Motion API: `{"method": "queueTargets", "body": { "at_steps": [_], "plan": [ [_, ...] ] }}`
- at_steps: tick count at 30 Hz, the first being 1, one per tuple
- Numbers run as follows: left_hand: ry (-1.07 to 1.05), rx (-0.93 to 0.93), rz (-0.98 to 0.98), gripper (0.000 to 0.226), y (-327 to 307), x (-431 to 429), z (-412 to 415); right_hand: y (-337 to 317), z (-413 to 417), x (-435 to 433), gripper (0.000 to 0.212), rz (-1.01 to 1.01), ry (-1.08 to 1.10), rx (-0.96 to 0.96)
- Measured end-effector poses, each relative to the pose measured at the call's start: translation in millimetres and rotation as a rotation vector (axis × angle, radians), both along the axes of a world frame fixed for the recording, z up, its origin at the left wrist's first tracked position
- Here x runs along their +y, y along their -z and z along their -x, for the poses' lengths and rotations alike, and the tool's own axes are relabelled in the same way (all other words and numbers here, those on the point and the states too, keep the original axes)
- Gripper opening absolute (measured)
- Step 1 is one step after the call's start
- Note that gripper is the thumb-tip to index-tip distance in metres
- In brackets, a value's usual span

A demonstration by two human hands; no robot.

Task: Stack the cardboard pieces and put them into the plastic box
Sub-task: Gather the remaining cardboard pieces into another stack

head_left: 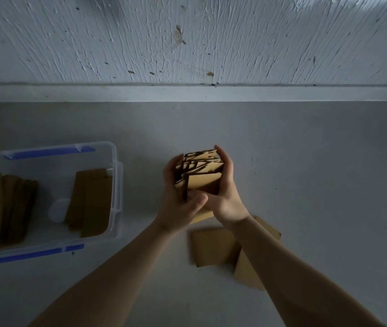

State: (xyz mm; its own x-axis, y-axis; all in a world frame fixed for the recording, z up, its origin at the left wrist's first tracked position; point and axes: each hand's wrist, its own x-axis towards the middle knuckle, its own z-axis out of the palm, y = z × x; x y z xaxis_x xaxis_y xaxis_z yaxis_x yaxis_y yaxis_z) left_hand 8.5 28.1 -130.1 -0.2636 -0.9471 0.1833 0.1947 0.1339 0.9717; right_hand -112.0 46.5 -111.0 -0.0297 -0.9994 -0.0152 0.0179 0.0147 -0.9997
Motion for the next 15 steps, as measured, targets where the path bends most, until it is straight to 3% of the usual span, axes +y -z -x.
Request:
{"method": "queueTargets", "body": {
  "at_steps": [2, 7, 13, 15],
  "plan": [
    [0.030, 0.046, -0.051, 0.098, -3, 3, 1, 3, -2, 2, 0.096, 0.005, 0.004, 0.027],
    [0.082, 0.013, -0.110, 0.091, 5, 3, -9, 15, 3, 8, 0.091, -0.024, -0.035, 0.235],
    [0.055, -0.097, -0.026, 0.078, 5, 2, -8, 11, 0, 3, 0.063, 0.195, -0.025, 0.423],
    [0.041, -0.133, -0.035, 0.074, 7, 5, -9, 11, -3, 5, 0.065, 0.201, -0.056, 0.428]
  ]
}}
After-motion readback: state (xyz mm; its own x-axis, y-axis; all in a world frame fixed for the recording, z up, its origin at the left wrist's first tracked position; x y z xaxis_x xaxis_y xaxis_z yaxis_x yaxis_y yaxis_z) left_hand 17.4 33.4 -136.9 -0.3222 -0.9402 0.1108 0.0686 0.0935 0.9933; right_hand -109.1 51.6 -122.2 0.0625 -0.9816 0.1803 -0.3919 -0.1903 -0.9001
